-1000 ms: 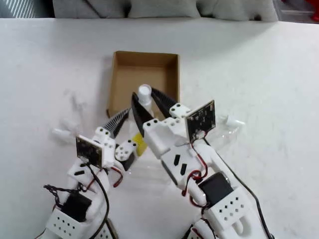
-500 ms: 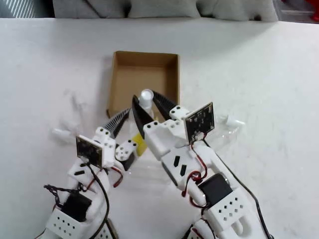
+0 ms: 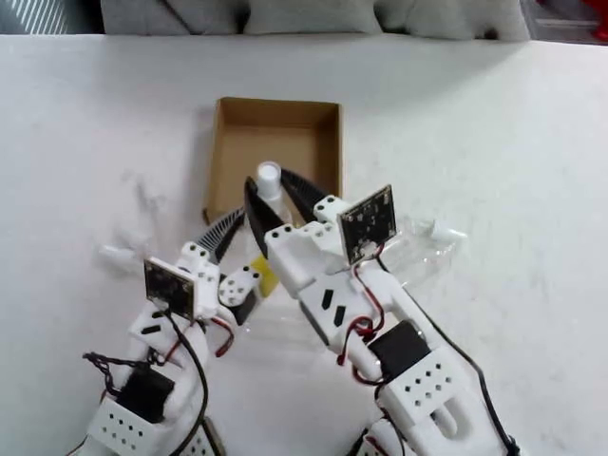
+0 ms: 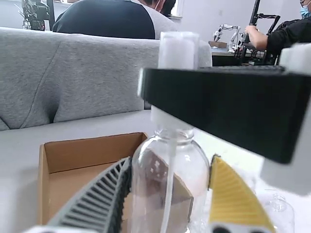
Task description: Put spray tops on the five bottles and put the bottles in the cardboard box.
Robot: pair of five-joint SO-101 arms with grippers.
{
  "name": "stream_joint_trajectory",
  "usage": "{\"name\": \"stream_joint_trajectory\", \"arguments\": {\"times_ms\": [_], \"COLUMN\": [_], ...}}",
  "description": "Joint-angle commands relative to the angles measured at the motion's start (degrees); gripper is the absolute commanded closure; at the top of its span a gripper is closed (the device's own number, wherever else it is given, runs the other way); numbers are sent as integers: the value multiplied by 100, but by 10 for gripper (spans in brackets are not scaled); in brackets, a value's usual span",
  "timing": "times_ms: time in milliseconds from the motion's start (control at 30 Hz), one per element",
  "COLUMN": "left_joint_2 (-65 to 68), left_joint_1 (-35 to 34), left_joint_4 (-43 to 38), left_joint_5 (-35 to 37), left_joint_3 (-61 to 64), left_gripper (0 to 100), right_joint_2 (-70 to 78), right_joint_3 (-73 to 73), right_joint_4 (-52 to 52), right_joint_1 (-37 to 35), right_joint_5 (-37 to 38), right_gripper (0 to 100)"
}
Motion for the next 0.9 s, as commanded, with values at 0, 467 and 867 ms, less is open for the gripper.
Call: {"name": "stream_joint_trajectory", "arguments": {"times_ms": [0, 467, 867], "left_joint_2": [-92, -92, -92], "left_joint_1": [84, 57, 48], "left_joint_4": [-35, -35, -35], "left_joint_5": [-53, -53, -53], "left_joint_3": [-18, -18, -18], "left_gripper": [875, 873, 873], "right_joint_2": [13, -48, -1578], "right_joint_3": [-70, -105, -536], "right_joint_4": [-110, 426, 1648], "right_joint_1": [48, -189, -224], "right_joint_5": [18, 26, 18], "right_gripper": [981, 793, 786]}}
